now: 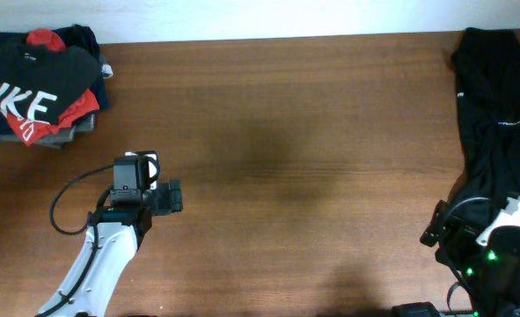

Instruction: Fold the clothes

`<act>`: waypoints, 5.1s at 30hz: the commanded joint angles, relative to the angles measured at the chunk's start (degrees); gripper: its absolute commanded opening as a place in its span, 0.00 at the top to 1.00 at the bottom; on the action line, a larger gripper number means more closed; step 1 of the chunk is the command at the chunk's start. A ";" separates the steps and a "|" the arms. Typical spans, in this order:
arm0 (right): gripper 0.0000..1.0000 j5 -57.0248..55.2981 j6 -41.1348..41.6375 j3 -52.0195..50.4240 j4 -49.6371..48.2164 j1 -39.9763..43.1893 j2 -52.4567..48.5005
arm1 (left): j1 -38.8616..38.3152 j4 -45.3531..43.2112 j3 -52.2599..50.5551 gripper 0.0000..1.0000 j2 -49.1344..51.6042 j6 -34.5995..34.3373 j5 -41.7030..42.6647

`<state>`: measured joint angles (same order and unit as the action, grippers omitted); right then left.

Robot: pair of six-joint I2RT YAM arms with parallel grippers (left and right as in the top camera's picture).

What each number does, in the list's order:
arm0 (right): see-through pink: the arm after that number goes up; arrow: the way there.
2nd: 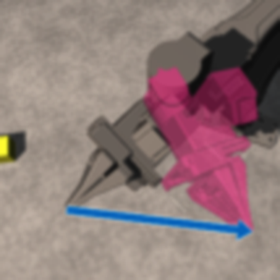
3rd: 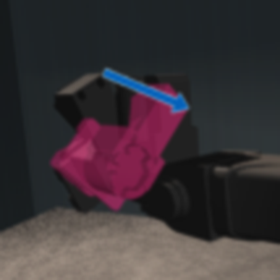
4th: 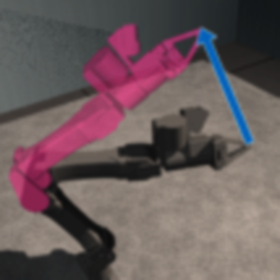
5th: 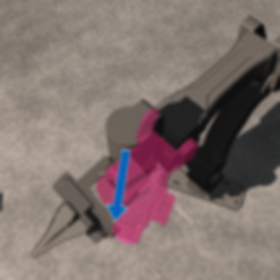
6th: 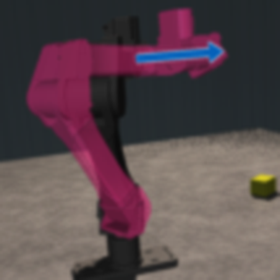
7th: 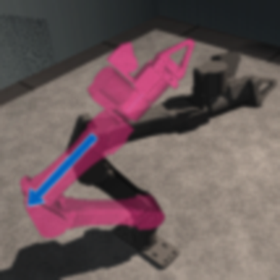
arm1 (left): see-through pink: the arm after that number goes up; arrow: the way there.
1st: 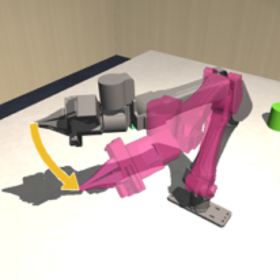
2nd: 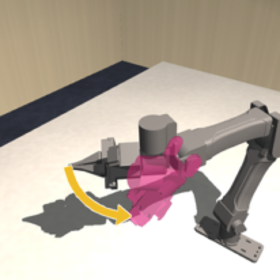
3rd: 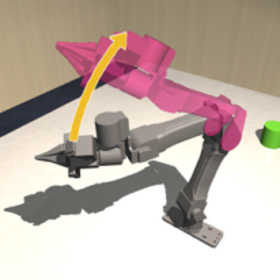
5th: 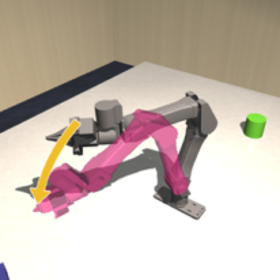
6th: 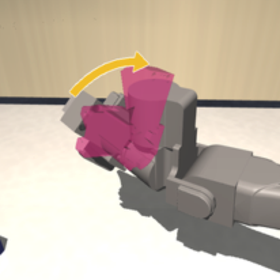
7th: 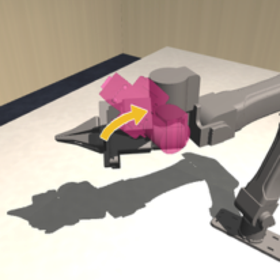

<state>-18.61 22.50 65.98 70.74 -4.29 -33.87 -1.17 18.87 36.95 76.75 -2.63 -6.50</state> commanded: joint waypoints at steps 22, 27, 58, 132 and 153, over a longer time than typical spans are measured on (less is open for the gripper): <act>0.01 13.68 -13.27 -49.94 -53.35 3.61 21.94 | -0.07 -0.07 0.15 0.01 0.17 -0.35 -0.83; 0.01 15.26 -13.27 -54.55 -58.60 3.56 24.98 | -0.07 -0.07 0.15 0.01 0.17 -0.35 -0.83; 0.01 17.09 -15.23 -65.66 -74.51 3.56 33.68 | -0.07 -0.07 0.15 0.01 0.17 -0.35 -0.83; 0.01 21.40 -24.17 -65.66 -66.45 3.45 33.68 | -0.33 -17.09 -18.21 0.01 -25.11 0.96 4.20; 0.01 21.40 -24.17 -65.66 -66.42 3.45 33.68 | -0.44 -14.38 -36.15 0.01 -65.92 4.42 7.23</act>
<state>1.85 -1.56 0.58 4.05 -1.04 -0.67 -1.34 1.15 0.73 14.74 0.32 -0.14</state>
